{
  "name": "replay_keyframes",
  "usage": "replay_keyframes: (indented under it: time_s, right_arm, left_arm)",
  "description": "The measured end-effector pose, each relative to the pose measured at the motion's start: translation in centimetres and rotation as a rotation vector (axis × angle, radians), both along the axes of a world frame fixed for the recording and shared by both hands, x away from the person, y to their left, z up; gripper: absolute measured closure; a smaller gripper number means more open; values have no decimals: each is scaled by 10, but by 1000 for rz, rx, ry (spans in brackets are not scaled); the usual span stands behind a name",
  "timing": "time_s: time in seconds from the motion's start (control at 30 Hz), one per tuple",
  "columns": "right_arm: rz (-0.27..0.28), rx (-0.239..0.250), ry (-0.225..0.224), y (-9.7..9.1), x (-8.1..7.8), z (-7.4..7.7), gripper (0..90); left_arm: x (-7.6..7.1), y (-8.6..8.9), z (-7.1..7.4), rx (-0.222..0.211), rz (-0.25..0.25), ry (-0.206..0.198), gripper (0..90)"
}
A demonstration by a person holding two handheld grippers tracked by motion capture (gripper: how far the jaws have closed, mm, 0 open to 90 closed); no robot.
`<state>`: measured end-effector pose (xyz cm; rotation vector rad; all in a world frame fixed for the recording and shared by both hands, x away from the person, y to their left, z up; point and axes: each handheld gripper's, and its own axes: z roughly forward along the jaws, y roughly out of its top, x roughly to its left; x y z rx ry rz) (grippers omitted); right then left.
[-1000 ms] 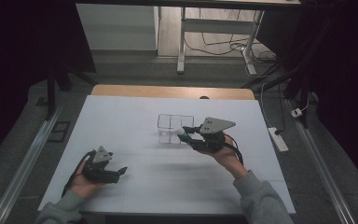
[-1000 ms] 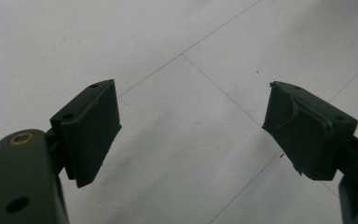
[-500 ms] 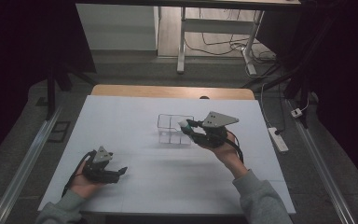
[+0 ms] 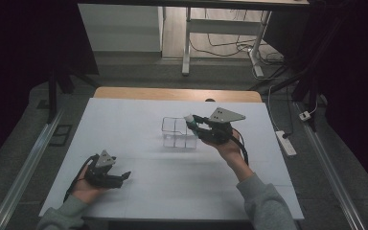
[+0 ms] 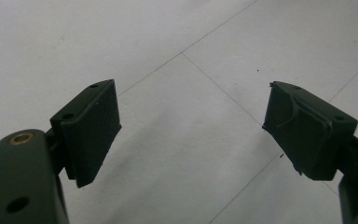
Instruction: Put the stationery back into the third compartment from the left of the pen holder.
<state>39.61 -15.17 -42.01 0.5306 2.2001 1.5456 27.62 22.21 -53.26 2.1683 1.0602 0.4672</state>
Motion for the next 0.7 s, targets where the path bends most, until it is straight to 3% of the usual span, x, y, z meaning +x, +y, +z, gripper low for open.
replay_keyframes:
  time_s: [0.43,0.7]
  right_arm:
    - [-57,43,7,11,29,-9,654]
    - [-92,72,37,15,44,-19,653]
  left_arm:
    - [1,1,-1,0,-1,6,180]
    - [0,1,0,-3,-1,5,179]
